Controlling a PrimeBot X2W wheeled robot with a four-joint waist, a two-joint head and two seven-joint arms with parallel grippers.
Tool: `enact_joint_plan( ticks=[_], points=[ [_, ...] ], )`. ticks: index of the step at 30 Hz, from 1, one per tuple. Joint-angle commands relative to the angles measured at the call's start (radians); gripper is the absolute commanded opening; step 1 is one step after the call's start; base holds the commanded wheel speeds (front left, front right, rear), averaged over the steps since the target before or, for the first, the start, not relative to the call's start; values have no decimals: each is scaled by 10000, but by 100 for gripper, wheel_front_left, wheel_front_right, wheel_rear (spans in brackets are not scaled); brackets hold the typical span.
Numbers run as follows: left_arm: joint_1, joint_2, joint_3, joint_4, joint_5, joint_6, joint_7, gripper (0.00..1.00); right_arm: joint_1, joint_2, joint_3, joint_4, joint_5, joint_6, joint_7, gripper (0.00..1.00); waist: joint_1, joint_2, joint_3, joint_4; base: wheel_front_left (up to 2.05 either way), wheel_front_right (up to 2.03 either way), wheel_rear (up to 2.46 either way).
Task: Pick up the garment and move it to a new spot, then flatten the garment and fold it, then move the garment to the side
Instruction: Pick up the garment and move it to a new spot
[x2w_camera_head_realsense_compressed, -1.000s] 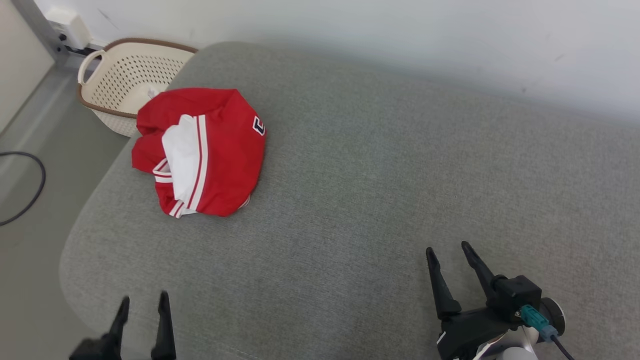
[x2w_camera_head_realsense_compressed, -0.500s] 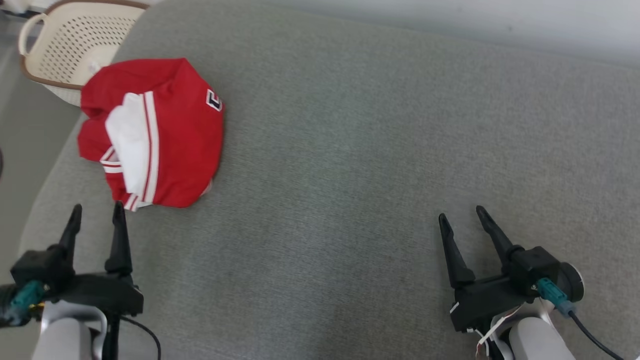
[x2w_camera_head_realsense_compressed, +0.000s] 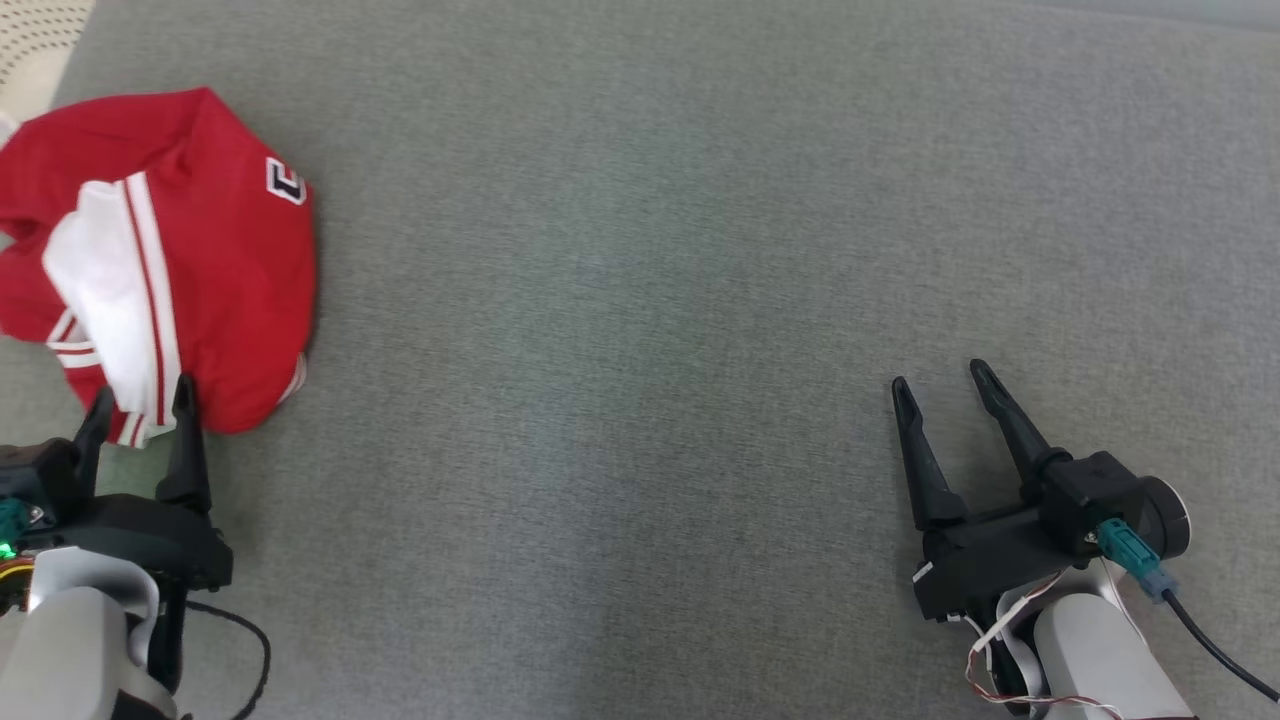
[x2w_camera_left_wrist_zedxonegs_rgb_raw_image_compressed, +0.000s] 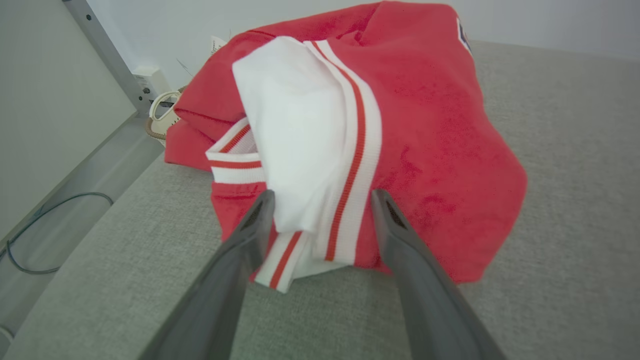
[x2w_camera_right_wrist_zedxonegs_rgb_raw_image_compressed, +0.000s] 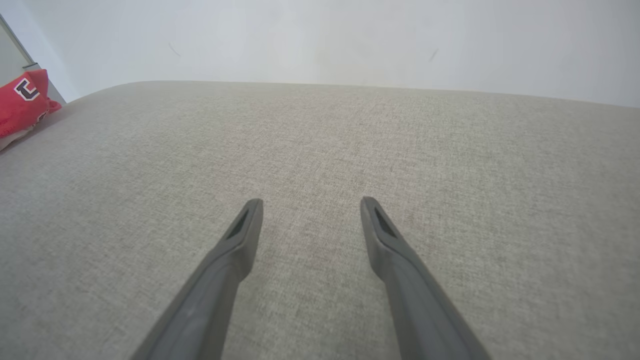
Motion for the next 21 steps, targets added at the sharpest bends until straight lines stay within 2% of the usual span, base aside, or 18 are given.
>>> enact_joint_plan(
  ticks=[1,4,13,19,20,21],
  points=[
    [-113,112,45,135,-37,-22,-8,100,5,-56,2,-8,68,0,-1,100,-2,-1,211,-258,0,0,0],
    [-493,293,90,965,-45,57,-8,100,1,-97,-18,1,67,0,0,100,-2,-1,294,-398,0,0,0],
    [-1372,883,196,2770,171,930,2,100,-68,-132,-34,-36,135,0,3,100,-2,-1,400,-670,0,0,0],
    [-1981,1061,-46,3825,146,715,180,100,-82,-123,-51,-52,148,0,4,100,-2,-1,505,-721,0,0,0],
    [-2123,1089,-118,4118,129,579,353,26,-140,-97,-49,-27,168,-1,4,100,-2,-1,514,-745,0,0,0],
    [-2184,1103,-120,4242,83,539,371,0,-160,-75,-47,-17,175,-1,4,100,-2,-1,504,-760,0,0,0]
  ],
)
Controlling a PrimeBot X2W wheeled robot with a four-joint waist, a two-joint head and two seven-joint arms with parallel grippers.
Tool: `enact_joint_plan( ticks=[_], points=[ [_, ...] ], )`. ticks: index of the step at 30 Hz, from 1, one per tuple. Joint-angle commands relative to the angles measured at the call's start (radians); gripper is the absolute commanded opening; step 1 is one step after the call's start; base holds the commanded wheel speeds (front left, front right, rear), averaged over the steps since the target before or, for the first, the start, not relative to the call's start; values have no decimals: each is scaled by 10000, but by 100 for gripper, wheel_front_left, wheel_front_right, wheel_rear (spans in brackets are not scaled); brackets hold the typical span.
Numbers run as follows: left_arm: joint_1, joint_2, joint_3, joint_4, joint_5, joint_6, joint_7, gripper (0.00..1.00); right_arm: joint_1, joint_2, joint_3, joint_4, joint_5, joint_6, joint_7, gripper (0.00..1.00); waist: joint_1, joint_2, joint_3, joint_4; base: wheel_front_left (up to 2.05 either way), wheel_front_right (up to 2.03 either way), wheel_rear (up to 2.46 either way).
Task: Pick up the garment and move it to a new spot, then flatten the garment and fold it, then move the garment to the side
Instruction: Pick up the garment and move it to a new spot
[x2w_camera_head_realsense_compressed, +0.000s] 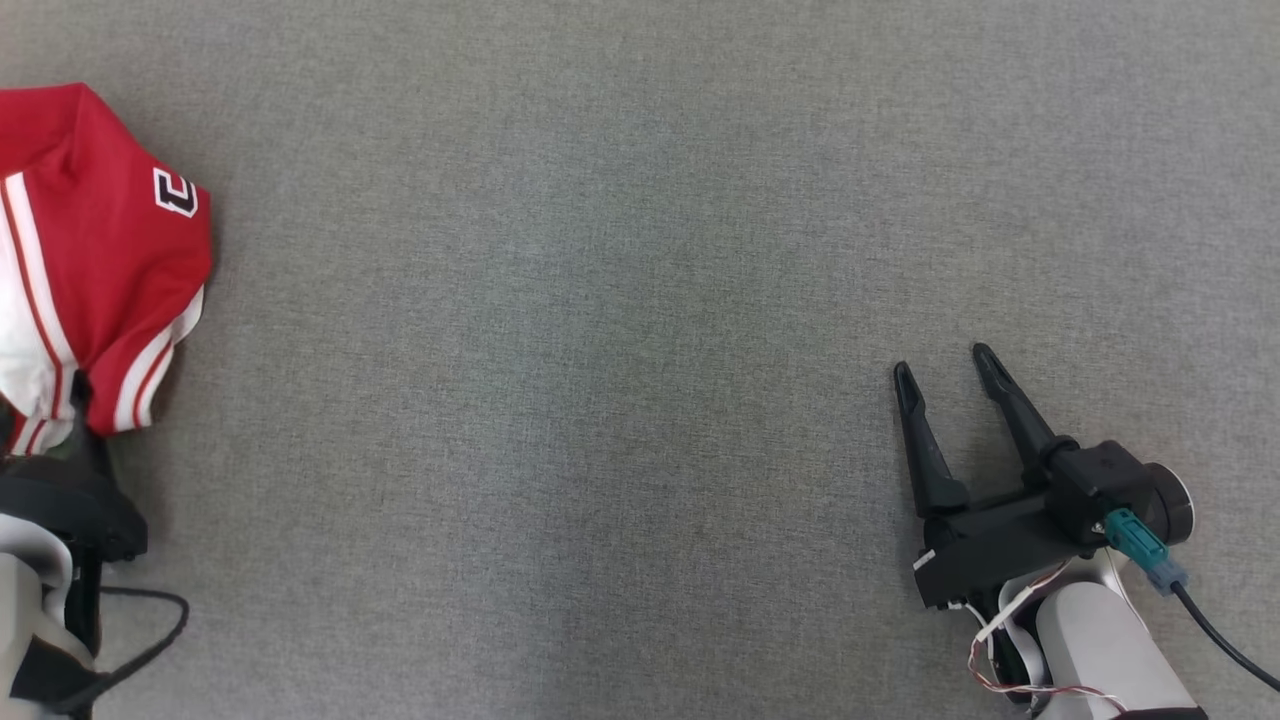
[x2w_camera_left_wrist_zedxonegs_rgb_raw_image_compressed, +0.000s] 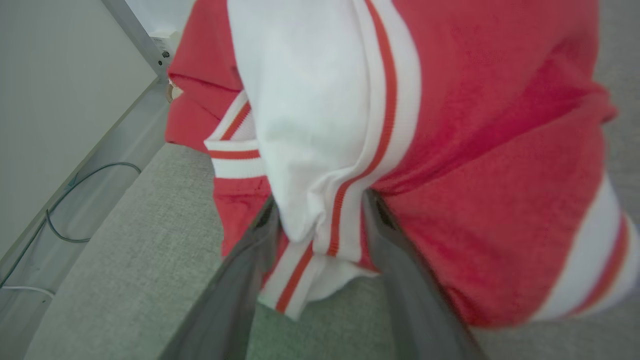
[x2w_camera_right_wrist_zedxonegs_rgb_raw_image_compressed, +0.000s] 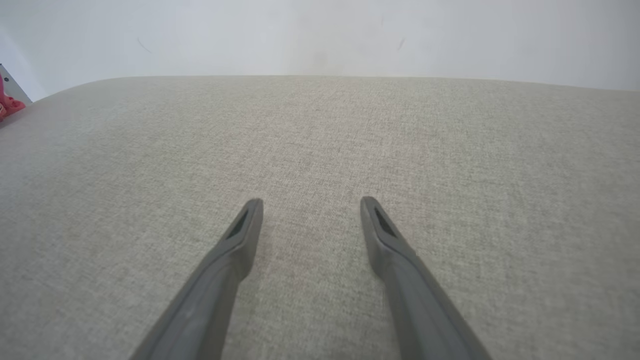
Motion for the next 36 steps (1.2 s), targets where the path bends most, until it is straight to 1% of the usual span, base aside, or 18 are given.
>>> enact_joint_plan(
  ticks=[1,3,5,8,11,17,21,22,24,27,31,34,36],
  points=[
    [13,12,-49,356,-44,-82,133,0,-35,1,-15,193,79,0,9,100,0,0,-42,-40,0,0,0],
    [-87,53,-177,330,13,-177,5,0,-22,70,-32,206,103,0,8,100,0,0,-123,-87,0,0,0],
    [-193,-46,-438,32,224,-226,-130,0,17,114,-78,219,152,0,8,100,0,0,-228,-98,0,0,0],
    [-154,-386,-877,-547,464,-292,-243,0,104,237,-179,242,220,0,6,100,0,0,-421,-96,0,0,0],
    [129,-672,-1140,-1518,566,-286,-239,0,83,363,-172,285,286,0,5,100,0,0,-585,-130,0,0,0],
    [819,-1549,-1830,-3229,646,-492,-237,0,-26,560,-103,361,369,0,5,100,0,0,-890,-387,0,0,0],
    [1214,-2037,-2316,-3869,567,-592,-238,0,64,676,-154,415,421,0,5,100,0,0,-1049,-638,0,0,0],
    [1214,-2037,-2316,-3869,567,-592,-238,0,64,676,-154,415,421,0,5,100,0,0,-1049,-638,0,0,0],
    [1286,-2220,-2587,-4198,499,-641,-239,0,86,701,-210,448,443,0,3,100,0,0,-1107,-787,0,0,0],
    [1479,-2444,-3143,-4583,381,-734,-239,0,149,743,-315,481,491,0,5,100,0,0,-1182,-1017,0,0,0],
    [1602,-2583,-4042,-5157,180,-796,-240,0,230,881,-359,515,528,0,3,100,0,0,-1323,-1396,0,0,0],
    [1633,-2657,-4960,-5580,-25,-800,-240,0,261,949,-377,539,572,0,5,100,0,0,-1438,-1711,0,0,0],
    [1675,-2670,-5702,-6019,-467,-810,-240,0,274,1006,-364,558,602,0,5,100,0,0,-1526,-1935,0,0,0]
  ],
)
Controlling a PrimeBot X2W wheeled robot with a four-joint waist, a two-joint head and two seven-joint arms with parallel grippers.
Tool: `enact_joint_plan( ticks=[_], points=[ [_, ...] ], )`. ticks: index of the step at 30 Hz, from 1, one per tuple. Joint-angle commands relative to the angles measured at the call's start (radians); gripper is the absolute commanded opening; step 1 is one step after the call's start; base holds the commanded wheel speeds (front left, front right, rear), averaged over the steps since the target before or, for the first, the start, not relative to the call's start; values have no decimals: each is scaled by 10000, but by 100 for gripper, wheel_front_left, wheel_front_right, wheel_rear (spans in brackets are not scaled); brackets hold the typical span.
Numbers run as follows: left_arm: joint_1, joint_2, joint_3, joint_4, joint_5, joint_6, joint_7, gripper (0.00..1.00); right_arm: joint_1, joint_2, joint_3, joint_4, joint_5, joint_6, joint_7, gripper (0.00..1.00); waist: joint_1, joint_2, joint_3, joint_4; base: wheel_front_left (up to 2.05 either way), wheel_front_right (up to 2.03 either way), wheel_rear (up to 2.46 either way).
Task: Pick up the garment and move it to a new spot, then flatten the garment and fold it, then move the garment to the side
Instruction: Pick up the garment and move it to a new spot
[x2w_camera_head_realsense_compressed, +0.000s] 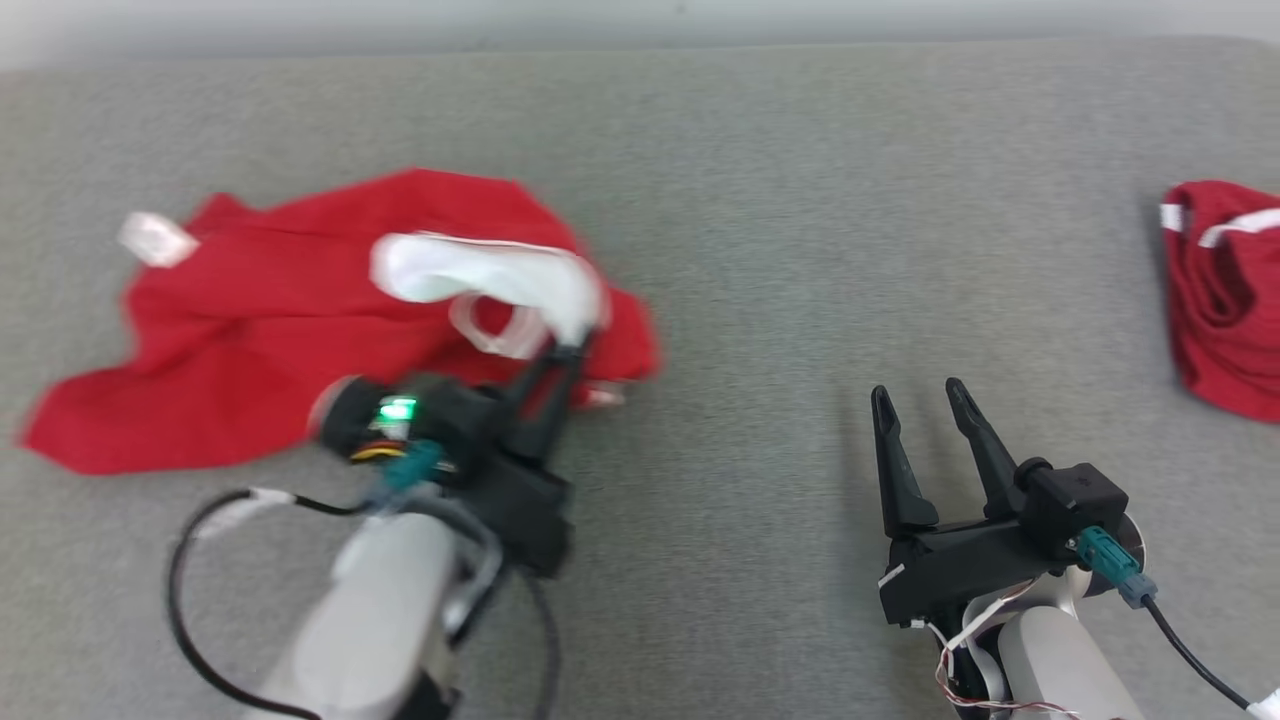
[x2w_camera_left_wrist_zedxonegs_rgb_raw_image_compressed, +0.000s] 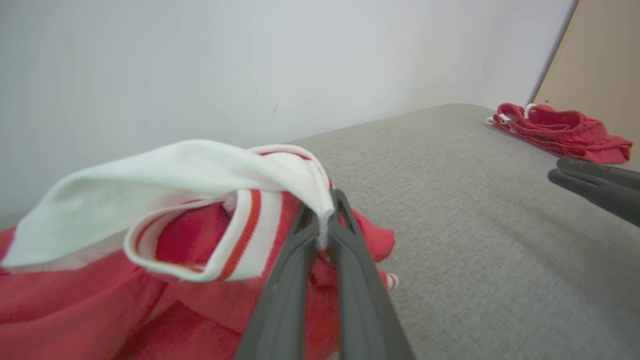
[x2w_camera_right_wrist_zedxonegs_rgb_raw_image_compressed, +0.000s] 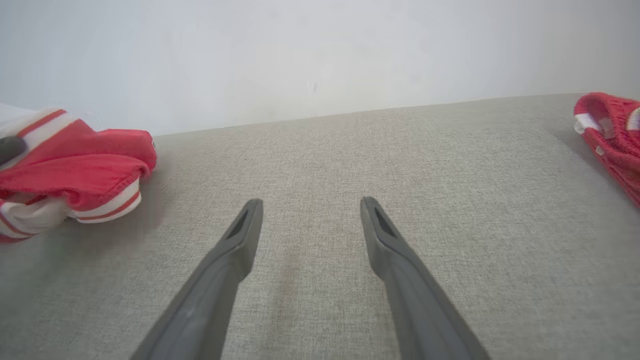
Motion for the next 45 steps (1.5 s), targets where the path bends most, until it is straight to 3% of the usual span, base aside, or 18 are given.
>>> enact_joint_plan(
  ticks=[1,2,6,12,13,14,15,31,40,45],
  points=[
    [164,-40,-430,-264,-288,4,-33,0,170,55,9,6,63,0,-1,100,1,-1,-243,-440,0,0,0],
    [226,-24,-1274,-619,-731,5,-33,0,229,86,-23,21,67,0,-1,100,1,-1,-331,-630,0,0,0],
    [16,-24,-2870,-1152,-1426,98,-33,0,354,131,-37,84,58,0,-2,100,1,-1,-513,-924,0,0,0],
    [-158,-15,-3955,-684,-1970,811,-34,0,551,166,-213,75,42,0,-2,100,1,-1,-621,-1215,0,0,0],
    [-107,-17,-3856,-558,-1922,917,-34,9,554,175,-223,80,34,0,-2,100,1,-1,-628,-1218,0,0,0],
    [-16,-17,-3746,-389,-1824,1004,-34,32,560,181,-244,84,28,0,-2,100,1,-1,-642,-1214,0,0,0],
    [117,-20,-3588,-255,-1773,1098,-34,100,580,188,-261,81,18,0,-2,100,1,-1,-665,-1199,0,0,0],
    [2889,578,140,-1118,-1080,2162,-34,100,827,224,-77,113,-11,0,-2,100,1,-1,-1568,-349,0,0,0],
    [4799,527,1916,-1847,-578,2231,-34,100,1012,202,237,80,46,0,-2,100,1,-1,-1986,311,0,0,0],
    [5626,306,2574,-2071,-360,2020,-34,100,1038,126,669,33,55,0,-1,100,1,-1,-2139,659,0,0,0]
  ],
)
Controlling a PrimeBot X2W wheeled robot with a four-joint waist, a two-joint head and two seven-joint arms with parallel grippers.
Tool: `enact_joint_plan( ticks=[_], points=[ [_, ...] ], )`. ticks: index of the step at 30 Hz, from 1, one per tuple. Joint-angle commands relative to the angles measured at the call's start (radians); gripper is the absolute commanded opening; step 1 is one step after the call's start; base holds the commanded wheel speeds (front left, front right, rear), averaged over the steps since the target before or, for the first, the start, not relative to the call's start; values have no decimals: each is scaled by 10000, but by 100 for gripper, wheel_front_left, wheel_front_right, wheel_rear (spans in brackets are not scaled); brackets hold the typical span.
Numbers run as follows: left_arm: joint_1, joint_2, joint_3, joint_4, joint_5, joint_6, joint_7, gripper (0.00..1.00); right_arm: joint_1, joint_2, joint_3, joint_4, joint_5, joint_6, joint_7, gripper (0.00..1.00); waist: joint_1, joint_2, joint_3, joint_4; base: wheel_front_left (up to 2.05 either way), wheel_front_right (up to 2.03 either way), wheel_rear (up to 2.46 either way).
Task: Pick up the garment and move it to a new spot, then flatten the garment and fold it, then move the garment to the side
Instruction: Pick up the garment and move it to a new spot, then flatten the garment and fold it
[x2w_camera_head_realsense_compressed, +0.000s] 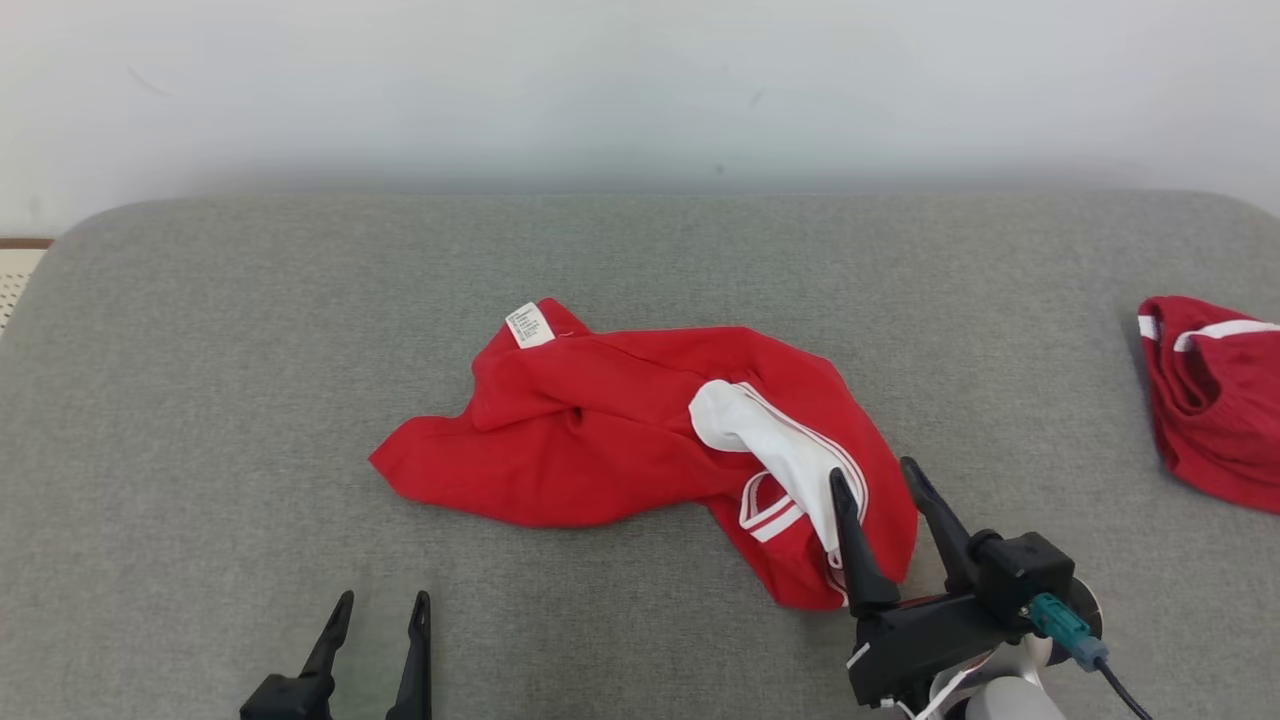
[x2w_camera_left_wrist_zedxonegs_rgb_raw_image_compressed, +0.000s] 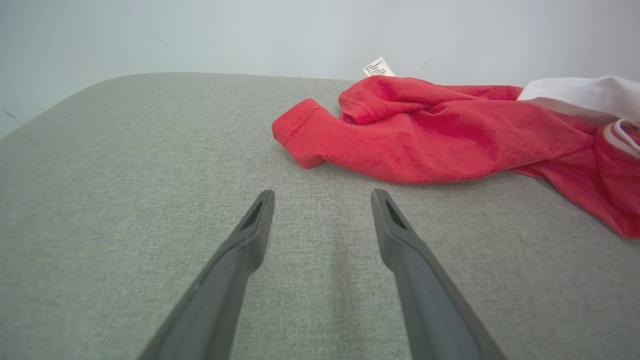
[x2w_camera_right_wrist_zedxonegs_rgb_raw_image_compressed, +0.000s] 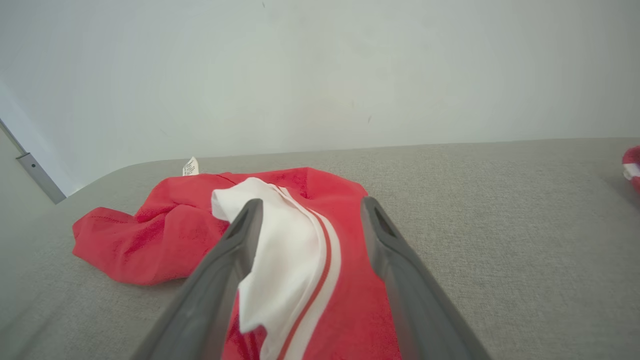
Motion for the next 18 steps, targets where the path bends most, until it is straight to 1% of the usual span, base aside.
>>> enact_joint_plan(
  ticks=[1,5,8,12,18],
  points=[
    [152,-26,78,-22,50,-15,-32,100,35,-54,98,-37,-3,0,-4,100,1,1,-108,165,0,0,0],
    [268,-152,270,-34,176,-161,-32,100,-35,-153,615,121,63,0,-4,100,1,1,-127,301,0,0,0],
    [299,-217,329,-23,244,-252,-32,100,-65,-298,863,473,30,0,-4,100,1,1,-139,364,0,0,0],
    [328,-280,362,-35,282,-322,-32,100,-150,-311,760,959,-184,0,-4,100,1,1,-131,399,0,0,0],
    [278,-312,422,-83,290,-385,-32,100,-161,-235,445,1188,-274,0,-4,100,1,1,-51,413,0,0,0]
  ],
)
